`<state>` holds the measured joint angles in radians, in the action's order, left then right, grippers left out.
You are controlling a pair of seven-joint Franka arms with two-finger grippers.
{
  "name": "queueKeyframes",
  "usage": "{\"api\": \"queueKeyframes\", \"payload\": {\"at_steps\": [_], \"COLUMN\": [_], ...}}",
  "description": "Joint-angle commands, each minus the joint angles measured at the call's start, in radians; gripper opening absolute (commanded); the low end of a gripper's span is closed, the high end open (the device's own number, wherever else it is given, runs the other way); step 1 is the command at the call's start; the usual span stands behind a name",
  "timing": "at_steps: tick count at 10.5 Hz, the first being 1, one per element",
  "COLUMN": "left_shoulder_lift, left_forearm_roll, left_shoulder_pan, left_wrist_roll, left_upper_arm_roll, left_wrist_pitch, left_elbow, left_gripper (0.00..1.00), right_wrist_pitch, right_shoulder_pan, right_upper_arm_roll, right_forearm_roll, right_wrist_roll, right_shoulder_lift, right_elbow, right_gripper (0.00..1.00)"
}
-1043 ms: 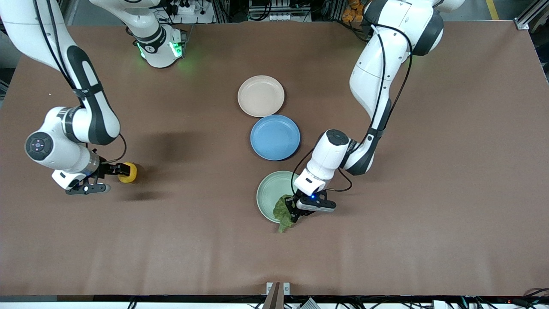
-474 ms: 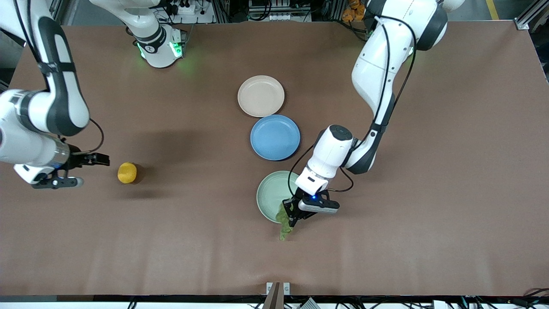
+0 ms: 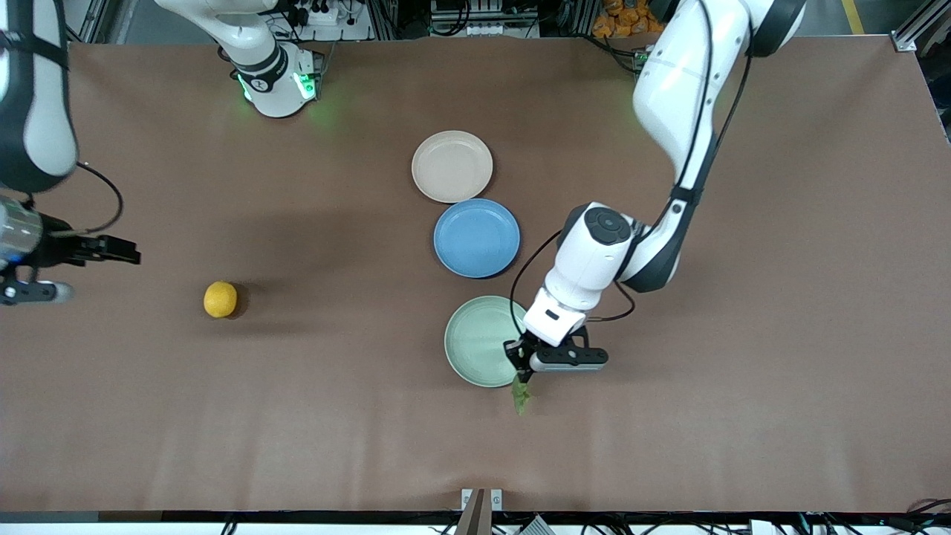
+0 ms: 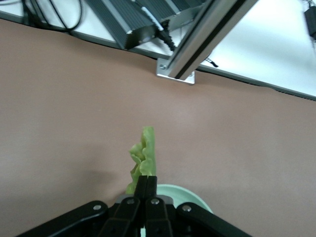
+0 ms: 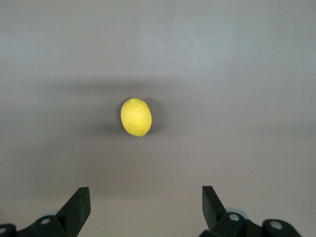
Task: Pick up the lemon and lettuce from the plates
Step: 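Carry the lettuce off the green plate with the left gripper and release it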
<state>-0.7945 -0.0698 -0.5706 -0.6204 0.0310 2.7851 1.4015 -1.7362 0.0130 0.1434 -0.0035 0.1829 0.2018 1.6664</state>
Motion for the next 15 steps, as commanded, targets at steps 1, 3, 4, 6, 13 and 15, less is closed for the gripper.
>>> {"api": "queueKeyframes", "payload": {"at_steps": [1, 3, 4, 6, 13, 15], "left_shoulder_lift": [0.214, 0.264, 0.267, 0.303, 0.354, 0.371], "left_forearm_roll": [-0.005, -0.005, -0.005, -0.005, -0.005, -0.005], "left_shoulder_pan": [0.049, 0.102, 0.133, 0.22, 0.373, 0.376], "left_wrist_roll": [0.065, 0.143, 0.193, 0.324, 0.521, 0.53], "left_upper_arm_roll": [0.001, 0.0, 0.0, 0.0, 0.004, 0.003], "left_wrist_pitch": [-0.05, -0.106, -0.168, -0.334, -0.703, -0.713], "left_elbow": [0.242, 0.301, 0.3, 0.298, 0.292, 0.29], "left_gripper": [0.0, 0.0, 0.0, 0.0, 1.0, 1.0], "right_wrist_pitch": [0.056, 0.111, 0.144, 0.153, 0.159, 0.159], "right_shoulder_pan": [-0.011, -0.025, -0.031, -0.033, -0.061, -0.065], "right_upper_arm_roll": [0.012, 0.004, 0.001, 0.002, 0.001, -0.001], "right_forearm_roll": [0.034, 0.043, 0.043, 0.043, 0.043, 0.043], "right_wrist_roll": [0.0, -0.083, -0.12, -0.122, -0.122, -0.122], "right_shoulder_lift": [-0.06, -0.085, -0.094, -0.136, -0.16, -0.163], "right_elbow": [-0.033, -0.075, -0.101, -0.112, -0.151, -0.151], "right_gripper": [1.0, 1.0, 1.0, 1.0, 1.0, 1.0]}}
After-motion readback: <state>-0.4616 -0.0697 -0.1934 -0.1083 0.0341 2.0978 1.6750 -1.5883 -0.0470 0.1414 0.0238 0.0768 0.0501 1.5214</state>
